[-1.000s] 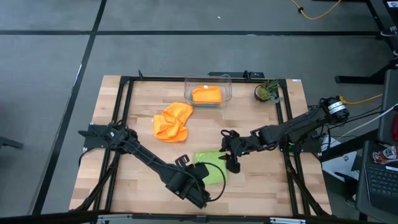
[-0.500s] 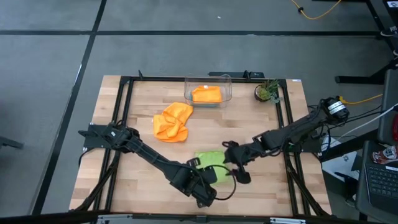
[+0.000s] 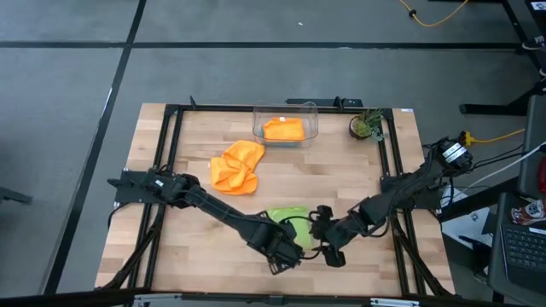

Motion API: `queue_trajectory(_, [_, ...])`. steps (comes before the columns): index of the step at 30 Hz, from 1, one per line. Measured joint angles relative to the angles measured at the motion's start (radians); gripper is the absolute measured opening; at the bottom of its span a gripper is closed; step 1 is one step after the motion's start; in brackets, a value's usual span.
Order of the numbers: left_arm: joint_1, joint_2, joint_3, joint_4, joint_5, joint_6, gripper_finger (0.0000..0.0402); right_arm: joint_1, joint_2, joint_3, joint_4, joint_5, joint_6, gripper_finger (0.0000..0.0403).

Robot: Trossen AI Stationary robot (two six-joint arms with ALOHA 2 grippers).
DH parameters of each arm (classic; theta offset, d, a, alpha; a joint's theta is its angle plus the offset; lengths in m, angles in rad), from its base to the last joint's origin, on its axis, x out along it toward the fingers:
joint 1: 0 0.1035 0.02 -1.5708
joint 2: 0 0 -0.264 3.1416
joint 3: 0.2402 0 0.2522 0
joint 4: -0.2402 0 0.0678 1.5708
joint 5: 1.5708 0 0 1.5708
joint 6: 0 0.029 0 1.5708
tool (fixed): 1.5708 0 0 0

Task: Fold microfiber towels
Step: Fold the green microfiber cloth

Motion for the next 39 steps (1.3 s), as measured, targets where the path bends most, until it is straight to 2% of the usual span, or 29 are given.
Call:
queue_trajectory(4, [-0.032, -0.006, 0.000, -0.061, 0.043, -0.004, 0.0235, 0.001, 0.018, 0.000, 0.000, 0.000, 0.040, 0.0267])
queue_trajectory(9, [-0.116, -0.012, 0.000, -0.152, 0.016, -0.008, 0.0230, 0.001, 0.019, 0.000, 0.040, 0.029, 0.052, 0.0267])
queue_trajectory(13, [-0.173, -0.012, 0.000, -0.195, -0.110, -0.034, 0.0225, 0.000, 0.020, 0.000, 0.119, 0.035, 0.024, 0.0267])
queue_trajectory(17, [-0.201, -0.013, 0.000, -0.150, -0.329, -0.036, 0.0225, 0.002, 0.037, 0.001, 0.164, 0.036, -0.057, 0.0267])
queue_trajectory(19, [-0.197, -0.013, 0.000, -0.098, -0.387, -0.035, 0.0225, 0.008, 0.048, 0.001, 0.159, 0.040, -0.092, 0.0267])
queue_trajectory(21, [-0.186, -0.013, 0.000, -0.085, -0.373, -0.011, 0.0225, 0.020, 0.062, 0.001, 0.157, 0.053, -0.140, 0.0267])
queue_trajectory(25, [-0.148, -0.028, -0.001, -0.237, -0.219, 0.074, 0.0225, 0.041, 0.069, 0.001, 0.158, 0.060, -0.206, 0.0267])
queue_trajectory(28, [-0.120, -0.097, -0.015, -0.247, -0.222, 0.140, 0.0225, 0.045, 0.069, 0.001, 0.159, 0.060, -0.208, 0.0267])
queue_trajectory(30, [-0.110, -0.160, -0.037, -0.226, -0.279, 0.156, 0.0225, 0.045, 0.069, 0.001, 0.163, 0.061, -0.190, 0.0267])
queue_trajectory(32, [-0.112, -0.223, -0.083, -0.243, -0.357, 0.138, 0.0224, 0.045, 0.070, 0.002, 0.164, 0.061, -0.180, 0.0267])
queue_trajectory(34, [-0.113, -0.296, -0.172, -0.212, -0.389, 0.091, 0.0224, 0.044, 0.071, 0.001, 0.172, 0.061, -0.180, 0.0267])
queue_trajectory(37, [-0.117, -0.424, -0.384, 0.052, -0.398, 0.083, 0.0224, 0.044, 0.072, 0.002, 0.175, 0.061, -0.179, 0.0267])
queue_trajectory(39, [-0.117, -0.488, -0.555, 0.304, -0.372, 0.099, 0.0224, 0.043, 0.072, 0.002, 0.182, 0.062, -0.178, 0.0267])
